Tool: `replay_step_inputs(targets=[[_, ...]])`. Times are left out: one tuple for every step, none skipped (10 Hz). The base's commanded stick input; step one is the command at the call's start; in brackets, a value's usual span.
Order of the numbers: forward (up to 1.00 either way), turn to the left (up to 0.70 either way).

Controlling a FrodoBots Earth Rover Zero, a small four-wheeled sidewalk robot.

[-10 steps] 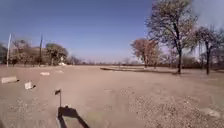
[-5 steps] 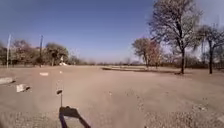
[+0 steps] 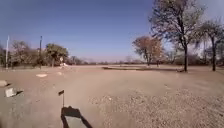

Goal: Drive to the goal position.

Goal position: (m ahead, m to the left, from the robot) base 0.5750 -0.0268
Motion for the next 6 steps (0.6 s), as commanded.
replay_step_inputs(targets=[[0.70,0.00],[0.70,0.00],[0.70,0.00],[0.70,0.00],[0.70,0.00],[0.70,0.00]])
